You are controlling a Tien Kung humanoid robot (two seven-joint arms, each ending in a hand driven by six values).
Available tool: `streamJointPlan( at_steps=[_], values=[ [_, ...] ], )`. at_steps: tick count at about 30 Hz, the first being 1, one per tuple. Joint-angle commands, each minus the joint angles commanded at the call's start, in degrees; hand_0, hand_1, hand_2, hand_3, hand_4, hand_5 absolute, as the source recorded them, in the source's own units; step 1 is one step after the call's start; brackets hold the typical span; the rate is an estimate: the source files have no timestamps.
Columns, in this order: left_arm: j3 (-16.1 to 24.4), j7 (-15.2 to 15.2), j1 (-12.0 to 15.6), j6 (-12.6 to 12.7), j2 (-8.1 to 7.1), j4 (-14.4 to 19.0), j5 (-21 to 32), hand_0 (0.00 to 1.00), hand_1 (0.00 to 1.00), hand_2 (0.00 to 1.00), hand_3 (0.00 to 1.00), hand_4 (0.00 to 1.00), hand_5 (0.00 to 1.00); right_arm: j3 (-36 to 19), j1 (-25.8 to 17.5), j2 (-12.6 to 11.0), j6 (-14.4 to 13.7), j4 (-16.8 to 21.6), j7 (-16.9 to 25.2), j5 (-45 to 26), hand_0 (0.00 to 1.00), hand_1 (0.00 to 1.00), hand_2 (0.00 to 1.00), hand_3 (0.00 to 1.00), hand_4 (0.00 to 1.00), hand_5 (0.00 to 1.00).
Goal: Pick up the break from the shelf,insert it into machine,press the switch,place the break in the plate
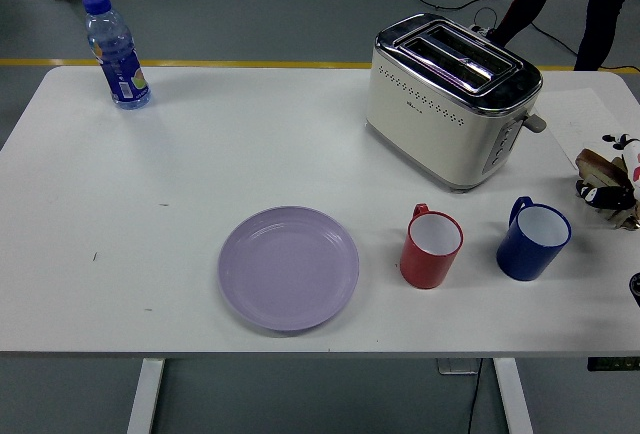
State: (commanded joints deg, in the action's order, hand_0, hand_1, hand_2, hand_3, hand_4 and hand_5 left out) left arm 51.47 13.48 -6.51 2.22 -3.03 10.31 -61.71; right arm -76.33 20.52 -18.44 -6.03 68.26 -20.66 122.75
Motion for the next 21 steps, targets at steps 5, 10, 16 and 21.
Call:
streamJointPlan(
  at_steps=[5,10,16,21],
  values=[
    [0.13,0.06,0.00,0.00,0.00,0.00,0.02,0.679,0.693,0.681,0.560,0.289,0.873,0.58,0.93,0.31,-1.13,-0.72,-1.30,1.40,0.636,0.646,0.633,0.711,0.707,0.151],
    [0.12,0.10,-0.04,-0.05,0.01,0.00,0.07,0.679,0.693,0.682,0.559,0.290,0.873,0.72,1.64,0.22,-1.71,-1.08,-2.93,1.90,0.506,0.547,0.556,0.638,0.592,0.100],
    [0.30,0.15,-0.13,-0.06,0.01,0.00,-0.15,0.679,0.694,0.682,0.560,0.289,0.872,0.88,2.31,0.15,-0.90,-1.92,-3.52,2.55,0.449,0.509,0.524,0.596,0.550,0.073],
    [0.64,0.24,-0.29,-0.10,0.00,0.00,-0.50,0.679,0.694,0.682,0.559,0.289,0.871,1.12,2.63,0.01,-0.72,-2.29,-3.57,3.53,0.400,0.473,0.498,0.563,0.526,0.050]
  ],
)
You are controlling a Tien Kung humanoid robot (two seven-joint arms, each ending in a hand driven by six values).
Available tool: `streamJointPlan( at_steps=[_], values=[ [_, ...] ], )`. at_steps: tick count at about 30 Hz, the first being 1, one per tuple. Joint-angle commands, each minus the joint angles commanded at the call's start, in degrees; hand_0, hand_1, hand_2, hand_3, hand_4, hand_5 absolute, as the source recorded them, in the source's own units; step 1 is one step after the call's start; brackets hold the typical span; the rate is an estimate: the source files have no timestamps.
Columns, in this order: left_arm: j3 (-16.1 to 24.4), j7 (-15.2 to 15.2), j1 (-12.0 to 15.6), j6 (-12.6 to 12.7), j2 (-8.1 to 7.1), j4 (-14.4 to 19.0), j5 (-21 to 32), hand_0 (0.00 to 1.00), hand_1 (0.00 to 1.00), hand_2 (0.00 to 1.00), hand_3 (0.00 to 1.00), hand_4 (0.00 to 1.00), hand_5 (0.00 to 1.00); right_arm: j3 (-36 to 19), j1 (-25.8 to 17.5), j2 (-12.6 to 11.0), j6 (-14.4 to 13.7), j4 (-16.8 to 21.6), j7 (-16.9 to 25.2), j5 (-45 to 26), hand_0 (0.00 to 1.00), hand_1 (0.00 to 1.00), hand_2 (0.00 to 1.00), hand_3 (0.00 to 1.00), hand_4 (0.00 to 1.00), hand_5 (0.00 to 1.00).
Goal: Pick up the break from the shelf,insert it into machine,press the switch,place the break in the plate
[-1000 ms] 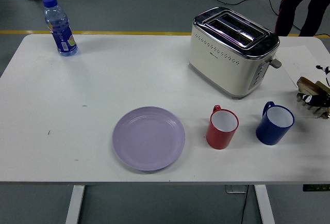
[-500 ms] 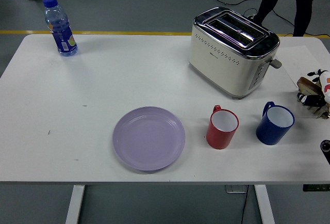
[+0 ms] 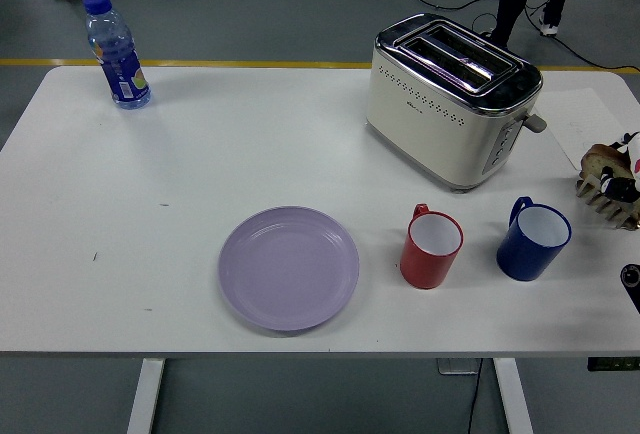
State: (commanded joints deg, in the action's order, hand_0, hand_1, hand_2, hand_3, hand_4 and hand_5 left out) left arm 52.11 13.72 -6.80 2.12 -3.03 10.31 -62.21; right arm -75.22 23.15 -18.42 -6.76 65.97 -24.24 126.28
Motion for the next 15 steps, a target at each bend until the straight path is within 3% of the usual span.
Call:
streamJointPlan(
  at_steps=[3,4,15],
  values=[
    [-0.08,-0.01,-0.01,0.02,0.00,0.00,0.14,0.679,0.694,0.682,0.559,0.289,0.871,0.05,0.05,-0.06,-0.23,-0.05,-0.02,0.37,0.400,0.473,0.498,0.563,0.526,0.050],
    [0.02,0.01,-0.02,0.03,0.01,0.00,0.03,0.679,0.694,0.683,0.559,0.290,0.871,0.08,0.10,-0.13,-0.46,-0.05,0.00,0.61,0.332,0.413,0.475,0.531,0.480,0.019],
    [0.30,0.04,-0.17,0.00,-0.12,0.00,-0.27,0.678,0.695,0.683,0.559,0.289,0.869,-0.50,0.54,-2.03,-2.53,2.20,0.68,1.46,0.299,0.404,0.463,0.522,0.439,0.002]
  ],
)
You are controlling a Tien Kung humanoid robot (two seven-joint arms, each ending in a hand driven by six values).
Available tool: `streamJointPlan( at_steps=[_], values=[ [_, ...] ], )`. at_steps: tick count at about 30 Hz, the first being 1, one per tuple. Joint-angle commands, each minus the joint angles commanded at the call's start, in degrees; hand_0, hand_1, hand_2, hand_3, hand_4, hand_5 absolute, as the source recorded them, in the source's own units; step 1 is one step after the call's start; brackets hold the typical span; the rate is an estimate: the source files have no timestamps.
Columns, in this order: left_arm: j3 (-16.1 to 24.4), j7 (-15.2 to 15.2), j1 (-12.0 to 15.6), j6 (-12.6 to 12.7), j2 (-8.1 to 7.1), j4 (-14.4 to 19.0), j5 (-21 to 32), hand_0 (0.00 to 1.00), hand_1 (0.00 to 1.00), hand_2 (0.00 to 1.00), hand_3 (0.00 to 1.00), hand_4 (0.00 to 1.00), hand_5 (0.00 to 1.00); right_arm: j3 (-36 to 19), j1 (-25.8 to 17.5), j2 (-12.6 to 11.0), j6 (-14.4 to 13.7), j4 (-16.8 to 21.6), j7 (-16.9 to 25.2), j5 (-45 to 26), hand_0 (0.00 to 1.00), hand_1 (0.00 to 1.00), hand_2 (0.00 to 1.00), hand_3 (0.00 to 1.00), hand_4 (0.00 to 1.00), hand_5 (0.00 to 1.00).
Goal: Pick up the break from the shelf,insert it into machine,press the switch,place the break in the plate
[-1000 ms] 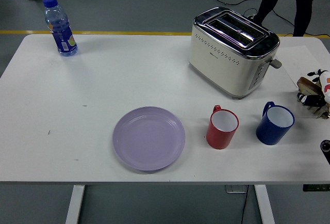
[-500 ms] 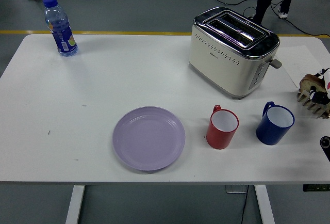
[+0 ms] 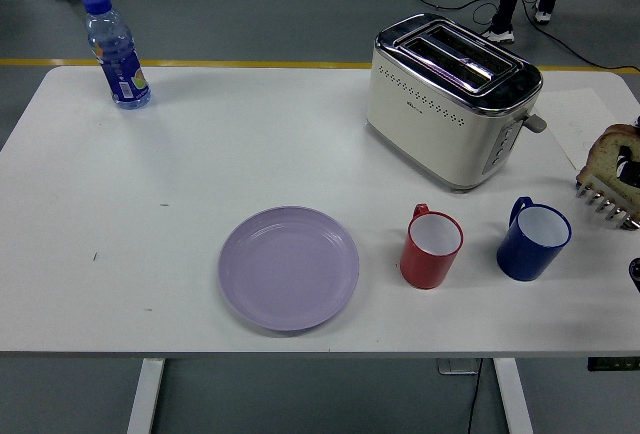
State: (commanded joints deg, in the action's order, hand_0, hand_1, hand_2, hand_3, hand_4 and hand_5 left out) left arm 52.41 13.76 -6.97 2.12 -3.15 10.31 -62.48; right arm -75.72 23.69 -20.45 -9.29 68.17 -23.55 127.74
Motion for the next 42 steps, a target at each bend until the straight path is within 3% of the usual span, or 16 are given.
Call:
streamJointPlan(
  at_steps=[12,17,24,30,42],
  values=[
    [0.36,0.05,-0.05,0.00,-0.22,0.00,-0.35,0.678,0.695,0.683,0.559,0.289,0.868,-1.28,1.57,-5.14,-1.00,7.51,0.39,-1.69,0.285,0.383,0.438,0.511,0.417,0.002],
    [0.56,0.11,-0.21,-0.03,-0.47,0.00,-0.66,0.678,0.695,0.683,0.559,0.289,0.868,-0.67,5.36,-8.48,-0.75,11.43,0.04,-4.48,0.284,0.367,0.423,0.510,0.415,0.002],
    [0.71,0.16,-0.48,-0.03,-0.72,0.00,-0.85,0.679,0.695,0.683,0.559,0.289,0.868,1.61,12.41,-10.63,0.14,12.29,-0.66,-8.84,0.256,0.338,0.404,0.504,0.422,0.002],
    [0.72,0.25,-0.59,-0.10,-0.82,0.00,-1.08,0.678,0.695,0.683,0.560,0.288,0.866,4.10,18.82,-10.08,0.66,11.96,-0.93,-10.89,0.251,0.315,0.385,0.500,0.400,0.002],
    [1.09,0.51,-0.95,-0.26,-1.00,0.00,-1.99,0.678,0.696,0.683,0.559,0.289,0.867,7.90,28.71,-3.30,2.77,7.56,-3.11,-11.02,0.232,0.295,0.371,0.501,0.381,0.002]
  ],
)
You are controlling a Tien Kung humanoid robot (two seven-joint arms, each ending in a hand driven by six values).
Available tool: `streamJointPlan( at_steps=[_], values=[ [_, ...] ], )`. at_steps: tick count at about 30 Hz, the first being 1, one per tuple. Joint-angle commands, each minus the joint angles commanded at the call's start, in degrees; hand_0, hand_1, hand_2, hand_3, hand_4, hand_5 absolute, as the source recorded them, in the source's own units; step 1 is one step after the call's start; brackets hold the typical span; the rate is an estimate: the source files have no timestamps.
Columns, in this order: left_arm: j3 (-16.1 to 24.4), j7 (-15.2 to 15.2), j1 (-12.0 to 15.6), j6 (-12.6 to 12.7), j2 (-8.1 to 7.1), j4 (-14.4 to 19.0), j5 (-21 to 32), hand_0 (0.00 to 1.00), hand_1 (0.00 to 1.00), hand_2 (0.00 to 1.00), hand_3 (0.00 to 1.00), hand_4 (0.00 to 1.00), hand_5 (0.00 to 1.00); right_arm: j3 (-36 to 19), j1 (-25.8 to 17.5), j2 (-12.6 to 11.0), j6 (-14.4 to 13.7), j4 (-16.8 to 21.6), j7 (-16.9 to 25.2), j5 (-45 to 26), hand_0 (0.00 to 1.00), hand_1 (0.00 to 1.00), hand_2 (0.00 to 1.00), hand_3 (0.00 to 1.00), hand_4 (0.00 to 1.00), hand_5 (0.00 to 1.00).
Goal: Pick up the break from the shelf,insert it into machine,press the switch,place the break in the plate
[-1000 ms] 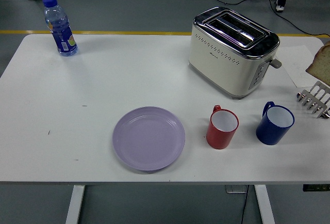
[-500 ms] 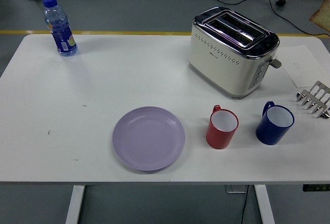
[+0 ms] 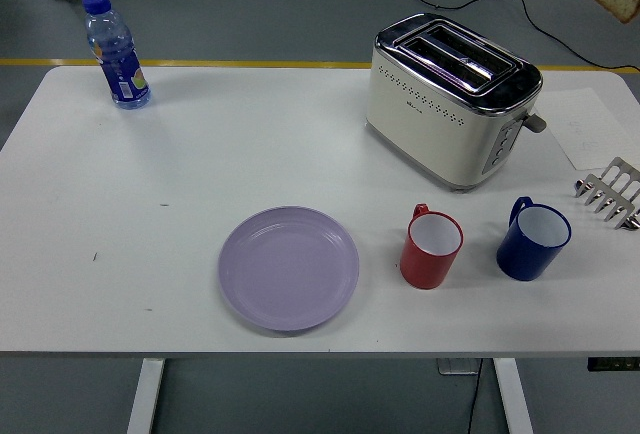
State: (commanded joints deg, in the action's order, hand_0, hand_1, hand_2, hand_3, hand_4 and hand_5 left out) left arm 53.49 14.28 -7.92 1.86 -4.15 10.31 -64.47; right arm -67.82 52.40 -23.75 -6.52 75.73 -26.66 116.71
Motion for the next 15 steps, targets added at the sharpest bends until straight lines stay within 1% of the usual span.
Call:
streamJointPlan(
  at_steps=[8,11,12,14,15],
  values=[
    [-0.04,-0.03,-0.02,0.14,-0.01,0.00,0.03,0.678,0.696,0.683,0.560,0.289,0.866,2.41,3.03,5.29,-0.21,-4.32,0.00,-0.02,0.237,0.291,0.366,0.499,0.378,0.002],
    [0.02,0.03,-0.06,0.12,0.01,0.00,-0.19,0.678,0.696,0.683,0.560,0.289,0.866,3.60,3.81,7.54,-1.10,-6.66,0.48,0.04,0.237,0.291,0.366,0.499,0.378,0.002],
    [0.03,0.04,-0.07,0.11,0.01,0.00,-0.22,0.678,0.696,0.683,0.560,0.289,0.866,3.78,3.92,7.92,-1.27,-7.08,0.58,0.05,0.237,0.291,0.366,0.499,0.378,0.002],
    [0.02,0.05,-0.09,0.10,0.01,0.00,-0.31,0.678,0.696,0.683,0.561,0.289,0.865,5.05,4.69,9.77,-2.57,-9.63,1.32,-0.19,0.235,0.285,0.364,0.498,0.390,0.002],
    [0.02,0.05,-0.10,0.10,0.01,0.00,-0.32,0.678,0.696,0.683,0.561,0.289,0.865,5.40,4.91,10.18,-2.89,-10.43,1.47,-0.26,0.235,0.285,0.364,0.498,0.390,0.002]
  ],
)
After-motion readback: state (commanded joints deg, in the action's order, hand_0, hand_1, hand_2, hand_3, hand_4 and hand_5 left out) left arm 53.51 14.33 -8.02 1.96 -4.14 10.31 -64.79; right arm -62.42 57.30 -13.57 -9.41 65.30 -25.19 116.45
